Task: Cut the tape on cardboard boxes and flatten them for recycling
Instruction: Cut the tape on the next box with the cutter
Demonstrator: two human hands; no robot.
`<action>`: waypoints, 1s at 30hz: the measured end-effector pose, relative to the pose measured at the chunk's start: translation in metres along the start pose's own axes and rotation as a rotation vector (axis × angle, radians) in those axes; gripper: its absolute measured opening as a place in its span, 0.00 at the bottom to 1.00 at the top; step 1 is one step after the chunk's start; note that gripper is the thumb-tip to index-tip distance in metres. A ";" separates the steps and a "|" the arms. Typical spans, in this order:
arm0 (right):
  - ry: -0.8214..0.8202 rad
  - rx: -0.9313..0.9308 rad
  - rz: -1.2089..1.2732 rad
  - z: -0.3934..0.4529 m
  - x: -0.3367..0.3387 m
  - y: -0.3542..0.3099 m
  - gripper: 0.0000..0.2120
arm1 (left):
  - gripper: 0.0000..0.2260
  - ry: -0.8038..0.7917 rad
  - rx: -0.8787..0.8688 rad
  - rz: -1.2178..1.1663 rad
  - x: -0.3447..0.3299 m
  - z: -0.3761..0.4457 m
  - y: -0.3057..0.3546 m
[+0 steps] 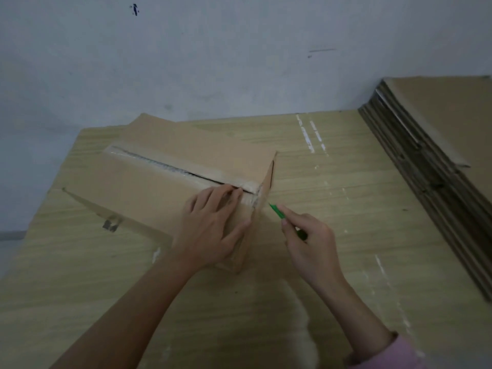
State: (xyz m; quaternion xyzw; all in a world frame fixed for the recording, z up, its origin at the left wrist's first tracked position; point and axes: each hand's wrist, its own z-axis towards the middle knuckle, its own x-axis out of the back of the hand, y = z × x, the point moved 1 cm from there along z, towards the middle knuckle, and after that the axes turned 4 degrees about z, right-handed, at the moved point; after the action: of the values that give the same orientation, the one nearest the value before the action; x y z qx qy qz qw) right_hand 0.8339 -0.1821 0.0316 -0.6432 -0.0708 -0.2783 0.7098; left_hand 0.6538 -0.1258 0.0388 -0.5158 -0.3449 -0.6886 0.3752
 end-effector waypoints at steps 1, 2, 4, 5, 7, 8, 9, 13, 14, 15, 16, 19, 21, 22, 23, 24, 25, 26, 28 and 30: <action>0.006 0.020 -0.022 -0.001 -0.001 0.000 0.16 | 0.28 -0.015 0.002 0.009 -0.001 0.000 0.000; 0.012 0.036 -0.045 -0.001 -0.003 0.001 0.16 | 0.29 -0.030 0.013 0.009 -0.001 -0.001 0.001; 0.035 0.080 -0.100 -0.001 -0.004 0.002 0.17 | 0.30 -0.044 0.029 0.015 -0.002 -0.001 0.002; 0.041 0.110 -0.125 -0.001 -0.005 0.003 0.18 | 0.31 -0.043 0.030 0.017 -0.003 -0.001 0.003; 0.038 0.163 -0.163 0.002 -0.005 0.005 0.18 | 0.32 -0.045 0.035 -0.003 -0.004 0.000 0.003; 0.033 0.178 -0.182 0.003 -0.005 0.005 0.18 | 0.32 -0.045 0.040 -0.029 -0.004 0.001 0.002; 0.027 0.187 -0.201 0.005 -0.005 0.006 0.18 | 0.33 -0.046 0.051 -0.057 -0.003 0.003 0.002; 0.010 0.186 -0.221 0.007 -0.008 0.006 0.18 | 0.34 -0.055 0.098 -0.126 0.000 0.009 0.003; 0.010 0.186 -0.222 0.008 -0.009 0.007 0.19 | 0.34 -0.060 0.098 -0.128 0.000 0.009 0.002; 0.007 0.187 -0.223 0.008 -0.010 0.007 0.19 | 0.34 -0.060 0.091 -0.115 0.000 0.007 0.002; 0.002 0.186 -0.222 0.008 -0.010 0.007 0.19 | 0.33 -0.059 0.075 -0.089 -0.001 0.006 0.002; 0.008 0.202 -0.243 0.010 -0.008 0.007 0.18 | 0.37 -0.104 0.040 -0.001 0.002 0.003 0.003; 0.003 0.235 -0.286 0.013 -0.005 0.006 0.18 | 0.40 -0.173 0.046 0.027 0.002 0.003 0.003; -0.009 0.256 -0.306 0.015 -0.003 0.006 0.18 | 0.41 -0.195 0.055 0.033 0.002 0.003 0.002; -0.023 0.275 -0.326 0.018 -0.002 0.005 0.18 | 0.41 -0.203 0.061 0.037 0.001 0.003 0.002; -0.035 0.294 -0.347 0.020 -0.002 0.005 0.17 | 0.41 -0.205 0.065 0.036 0.002 0.003 0.002; -0.045 0.308 -0.365 0.023 -0.001 0.005 0.17 | 0.41 -0.206 0.068 0.036 0.001 0.003 0.002; -0.047 0.321 -0.381 0.026 -0.002 0.004 0.17 | 0.41 -0.206 0.070 0.038 0.000 0.003 0.002; -0.031 0.347 -0.411 0.030 -0.002 0.002 0.16 | 0.41 -0.205 0.069 0.049 -0.001 0.002 0.003; -0.016 0.365 -0.439 0.033 -0.002 0.000 0.16 | 0.41 -0.204 0.064 0.056 -0.001 0.002 0.003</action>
State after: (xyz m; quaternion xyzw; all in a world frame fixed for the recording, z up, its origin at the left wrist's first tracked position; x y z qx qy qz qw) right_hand 0.8405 -0.1497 0.0359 -0.4763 -0.2627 -0.4030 0.7360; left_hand 0.6575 -0.1249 0.0382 -0.5804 -0.3884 -0.6104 0.3737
